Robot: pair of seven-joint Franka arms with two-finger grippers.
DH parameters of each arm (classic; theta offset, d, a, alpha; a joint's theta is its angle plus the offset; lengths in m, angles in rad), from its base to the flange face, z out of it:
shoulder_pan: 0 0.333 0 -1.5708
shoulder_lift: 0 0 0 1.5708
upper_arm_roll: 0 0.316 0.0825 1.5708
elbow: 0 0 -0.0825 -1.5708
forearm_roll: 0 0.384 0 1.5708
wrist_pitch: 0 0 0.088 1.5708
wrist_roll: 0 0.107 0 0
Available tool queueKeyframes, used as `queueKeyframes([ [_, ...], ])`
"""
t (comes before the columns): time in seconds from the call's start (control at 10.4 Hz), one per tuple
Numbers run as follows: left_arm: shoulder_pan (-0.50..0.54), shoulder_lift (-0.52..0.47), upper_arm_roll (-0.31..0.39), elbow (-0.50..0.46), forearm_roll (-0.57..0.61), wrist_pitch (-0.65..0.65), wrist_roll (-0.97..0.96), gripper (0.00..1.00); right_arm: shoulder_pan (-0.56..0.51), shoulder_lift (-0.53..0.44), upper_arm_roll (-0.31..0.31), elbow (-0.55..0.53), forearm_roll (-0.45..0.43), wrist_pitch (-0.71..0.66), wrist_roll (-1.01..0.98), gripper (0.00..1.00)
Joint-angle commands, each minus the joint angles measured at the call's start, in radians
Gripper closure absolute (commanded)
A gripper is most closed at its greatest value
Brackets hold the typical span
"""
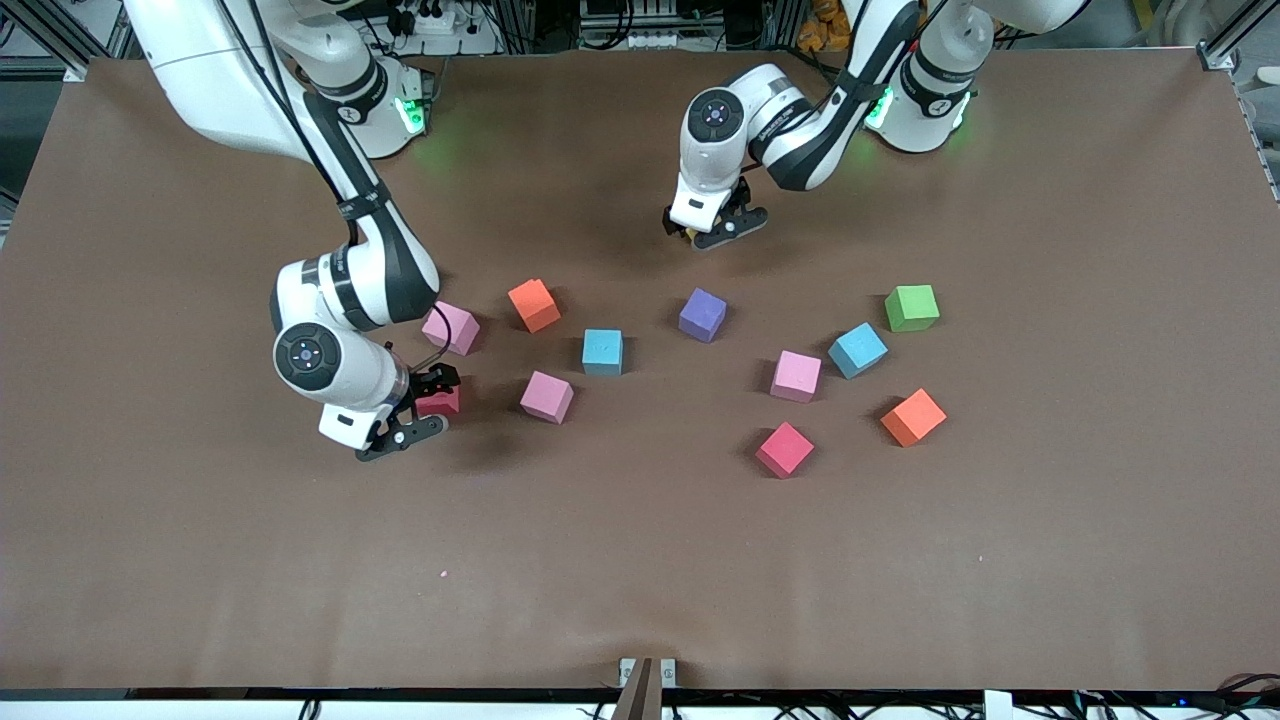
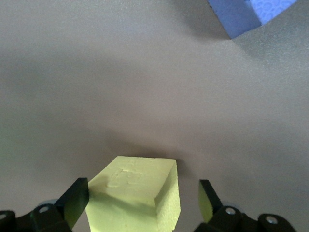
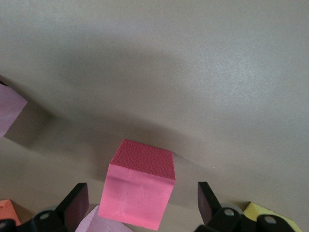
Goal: Form number 2 with 11 blocks
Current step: 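Grasp the yellow cube with the left gripper while the right gripper grasps the red cube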
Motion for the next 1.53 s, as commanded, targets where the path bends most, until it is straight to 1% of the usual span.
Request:
queueKeyframes([
  [0.0,0.008,-0.022,-0.011,-0.016,-0.013,-0.012,-0.007,0.00,0.007,0.019,-0.005,-0.005,0.015,0.013,0.011,0.00],
  [0.19,0.010,-0.025,-0.011,-0.009,-0.013,-0.042,-0.002,0.00,0.005,0.030,-0.005,-0.007,0.015,0.013,0.011,0.00],
  [0.67,0.027,-0.043,-0.011,0.002,-0.013,-0.044,-0.001,0.00,0.004,0.050,-0.005,-0.008,0.017,0.010,0.011,0.00],
  [1.05,0.020,-0.013,-0.011,0.016,-0.013,-0.030,0.001,0.00,0.001,0.050,-0.005,-0.015,0.017,0.010,0.011,0.00],
  [1.44,0.011,0.045,-0.024,0.014,-0.014,0.048,-0.004,0.00,0.005,0.050,-0.004,-0.015,0.022,0.007,0.011,0.00],
])
